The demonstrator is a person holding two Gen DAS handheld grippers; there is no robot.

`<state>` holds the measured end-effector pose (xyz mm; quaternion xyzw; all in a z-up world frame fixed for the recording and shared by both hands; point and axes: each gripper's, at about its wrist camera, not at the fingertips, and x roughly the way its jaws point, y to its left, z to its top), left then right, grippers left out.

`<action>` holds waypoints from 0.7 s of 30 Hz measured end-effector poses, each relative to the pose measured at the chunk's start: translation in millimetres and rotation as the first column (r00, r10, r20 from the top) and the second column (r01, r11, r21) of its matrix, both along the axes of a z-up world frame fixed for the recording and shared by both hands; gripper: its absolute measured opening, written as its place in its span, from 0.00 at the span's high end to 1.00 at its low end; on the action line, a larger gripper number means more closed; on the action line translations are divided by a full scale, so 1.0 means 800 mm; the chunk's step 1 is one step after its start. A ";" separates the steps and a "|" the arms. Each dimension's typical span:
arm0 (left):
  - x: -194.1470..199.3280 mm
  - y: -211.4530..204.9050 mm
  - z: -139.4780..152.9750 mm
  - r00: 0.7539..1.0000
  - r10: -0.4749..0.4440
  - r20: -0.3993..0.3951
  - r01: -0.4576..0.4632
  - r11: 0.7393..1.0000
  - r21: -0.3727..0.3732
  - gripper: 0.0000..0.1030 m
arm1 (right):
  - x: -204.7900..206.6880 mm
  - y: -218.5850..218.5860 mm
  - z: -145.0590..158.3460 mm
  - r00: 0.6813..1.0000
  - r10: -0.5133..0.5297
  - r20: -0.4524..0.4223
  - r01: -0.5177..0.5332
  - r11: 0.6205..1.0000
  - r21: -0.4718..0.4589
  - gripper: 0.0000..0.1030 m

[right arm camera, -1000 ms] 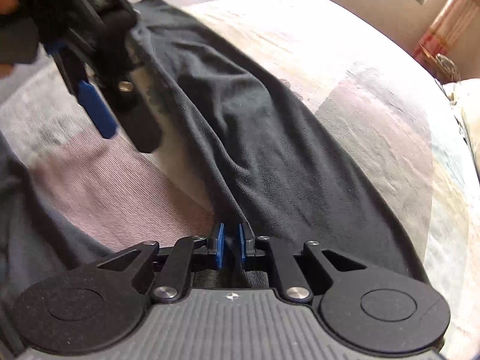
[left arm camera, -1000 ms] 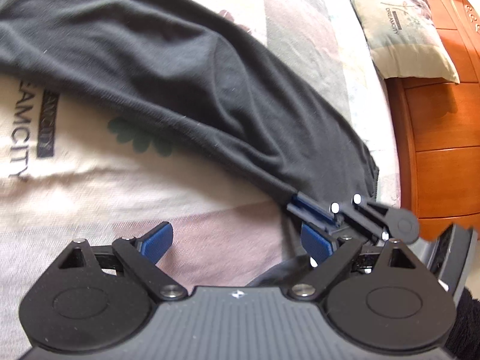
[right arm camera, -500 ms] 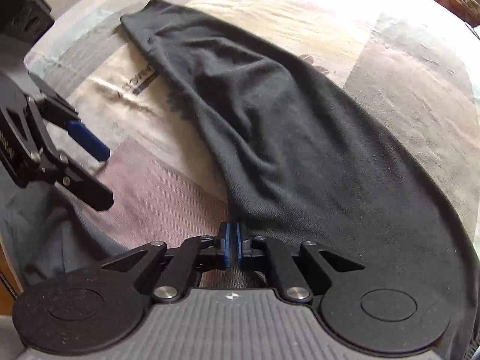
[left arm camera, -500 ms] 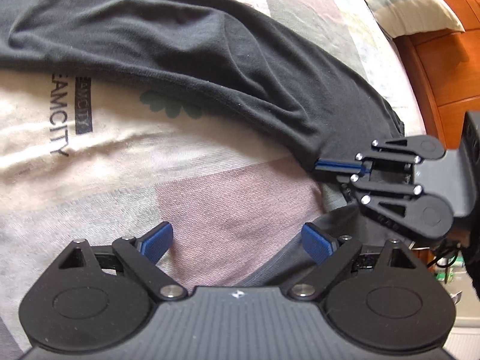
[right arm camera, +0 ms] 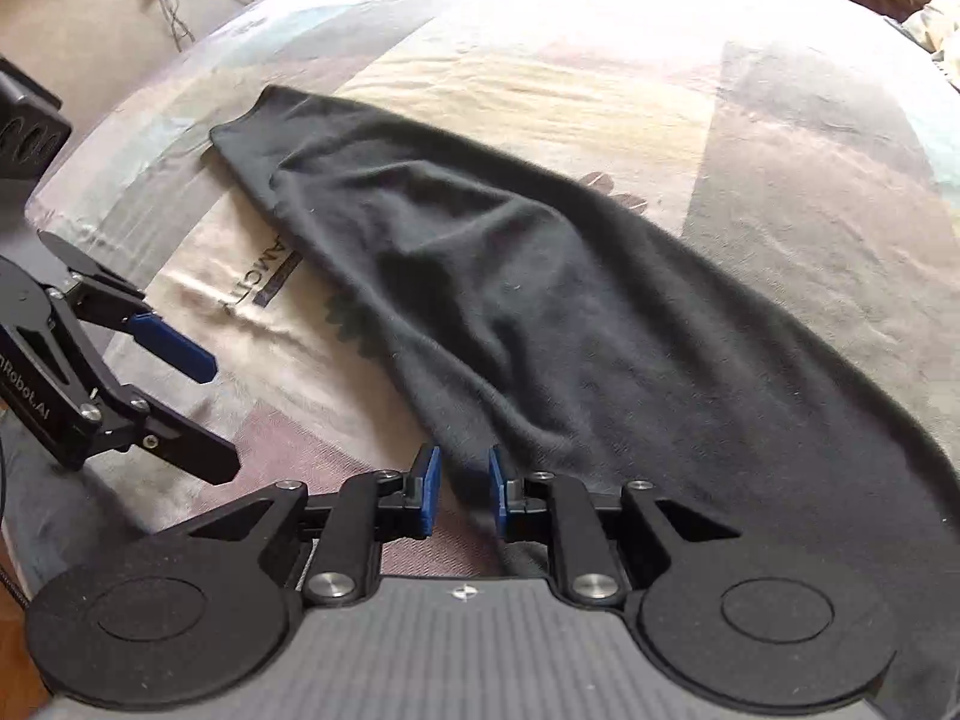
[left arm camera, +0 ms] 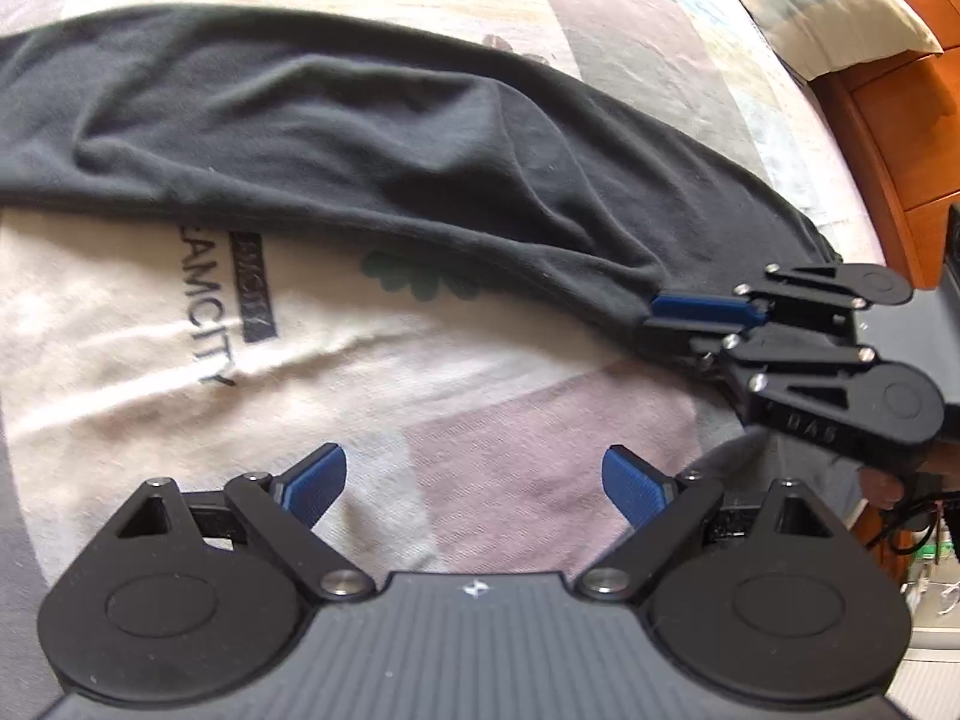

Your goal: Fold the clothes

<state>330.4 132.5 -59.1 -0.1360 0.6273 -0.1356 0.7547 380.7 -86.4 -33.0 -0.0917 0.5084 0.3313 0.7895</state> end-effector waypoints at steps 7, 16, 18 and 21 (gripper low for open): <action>0.012 0.015 0.007 1.000 0.010 0.020 -0.010 0.999 0.042 0.11 | 0.014 0.030 -0.015 0.986 0.104 -0.134 -0.093 0.992 0.090 0.69; 0.071 -0.012 0.018 0.965 -0.135 0.225 0.083 0.970 0.229 0.11 | 0.049 -0.008 -0.013 0.984 -0.134 -0.120 0.145 0.986 0.085 0.68; 0.081 -0.021 0.004 0.955 -0.166 0.248 0.094 0.956 0.280 0.11 | 0.050 -0.002 -0.025 0.982 -0.138 -0.126 0.147 0.987 0.066 0.67; 0.081 -0.022 -0.021 0.957 -0.196 0.215 0.115 0.934 0.338 0.11 | 0.046 0.003 -0.030 0.986 -0.129 -0.106 0.138 0.987 0.083 0.57</action>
